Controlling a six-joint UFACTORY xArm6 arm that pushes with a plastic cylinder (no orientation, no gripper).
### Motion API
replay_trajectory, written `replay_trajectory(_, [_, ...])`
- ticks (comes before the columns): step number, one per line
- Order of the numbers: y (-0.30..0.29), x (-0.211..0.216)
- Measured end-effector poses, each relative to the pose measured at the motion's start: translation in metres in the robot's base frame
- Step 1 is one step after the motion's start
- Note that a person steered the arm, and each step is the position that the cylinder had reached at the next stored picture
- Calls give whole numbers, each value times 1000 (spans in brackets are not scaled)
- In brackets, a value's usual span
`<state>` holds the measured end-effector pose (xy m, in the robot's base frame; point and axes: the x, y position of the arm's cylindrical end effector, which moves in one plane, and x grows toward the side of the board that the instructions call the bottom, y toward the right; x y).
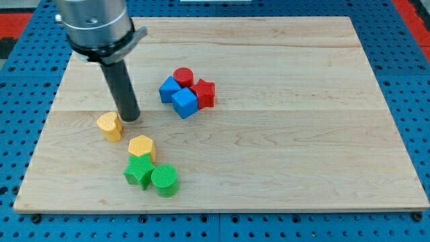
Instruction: Drag the yellow heart into the green star
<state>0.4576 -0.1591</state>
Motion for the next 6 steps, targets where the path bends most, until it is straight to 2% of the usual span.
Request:
replay_trajectory(1, [-36, 15])
replay_trajectory(2, [-36, 41])
replay_trajectory(3, [-75, 27])
replay_trajectory(4, [-76, 50])
replay_trajectory(6, [-6, 72])
